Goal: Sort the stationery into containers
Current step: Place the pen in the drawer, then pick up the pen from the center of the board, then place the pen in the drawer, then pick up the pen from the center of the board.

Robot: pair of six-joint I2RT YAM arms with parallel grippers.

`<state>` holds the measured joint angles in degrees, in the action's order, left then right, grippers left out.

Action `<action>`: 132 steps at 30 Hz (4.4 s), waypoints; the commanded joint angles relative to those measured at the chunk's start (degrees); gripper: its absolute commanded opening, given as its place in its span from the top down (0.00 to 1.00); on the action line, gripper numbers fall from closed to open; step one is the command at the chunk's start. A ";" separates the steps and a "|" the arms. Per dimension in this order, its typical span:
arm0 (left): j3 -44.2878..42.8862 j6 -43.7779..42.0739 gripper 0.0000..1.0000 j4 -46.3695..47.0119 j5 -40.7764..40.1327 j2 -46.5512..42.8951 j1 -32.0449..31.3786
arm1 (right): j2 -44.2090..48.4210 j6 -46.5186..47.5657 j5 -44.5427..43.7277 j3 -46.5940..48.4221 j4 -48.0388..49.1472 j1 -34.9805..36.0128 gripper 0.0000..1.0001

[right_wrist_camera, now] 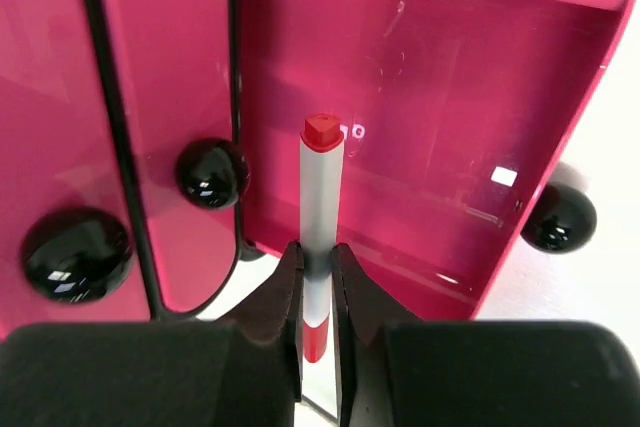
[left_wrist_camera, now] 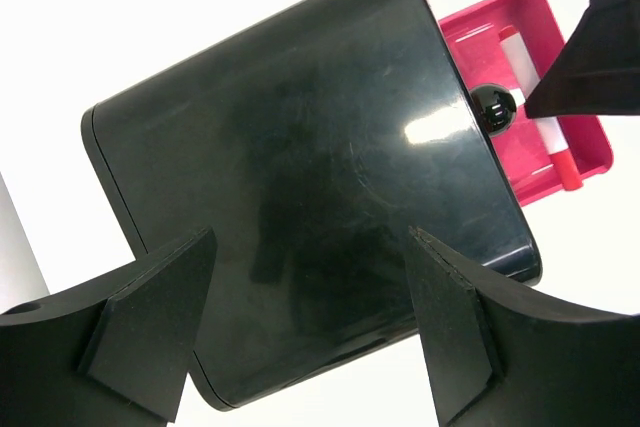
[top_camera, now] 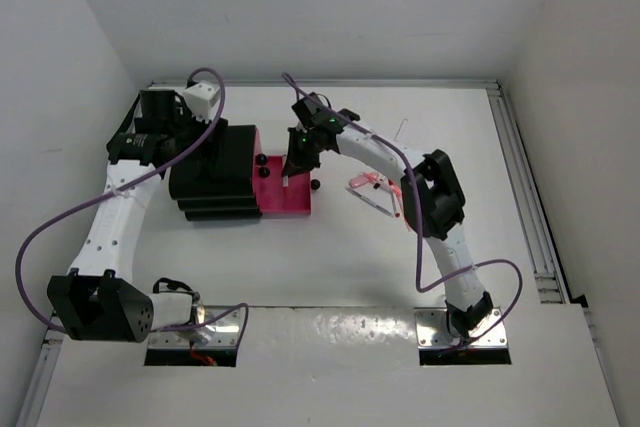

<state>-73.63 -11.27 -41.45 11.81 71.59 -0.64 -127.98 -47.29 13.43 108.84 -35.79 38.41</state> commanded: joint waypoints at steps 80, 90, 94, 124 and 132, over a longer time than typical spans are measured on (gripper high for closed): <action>0.94 -1.66 0.18 0.66 -1.97 -3.21 2.31 | 1.40 15.92 -13.70 4.03 -2.79 -24.18 1.00; 3.31 -1.13 0.18 2.16 -0.47 -4.71 2.49 | 13.90 6.78 -8.60 -9.43 -1.21 -8.38 1.00; 3.84 -0.42 0.18 2.69 0.23 -4.88 2.58 | 11.45 3.96 -9.91 -8.91 -0.68 -2.74 1.00; 3.93 -0.51 0.18 2.25 0.58 -6.90 2.49 | 14.67 10.36 -10.18 -8.97 -1.73 -1.58 0.78; 5.07 -0.95 0.18 2.43 1.10 -8.48 2.49 | 25.41 22.95 -18.44 -28.05 -4.37 -13.51 0.84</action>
<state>-68.95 -11.62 -40.25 12.01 65.43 1.23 -102.56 -27.88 -0.99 85.08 -38.48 29.34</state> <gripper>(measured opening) 0.822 0.149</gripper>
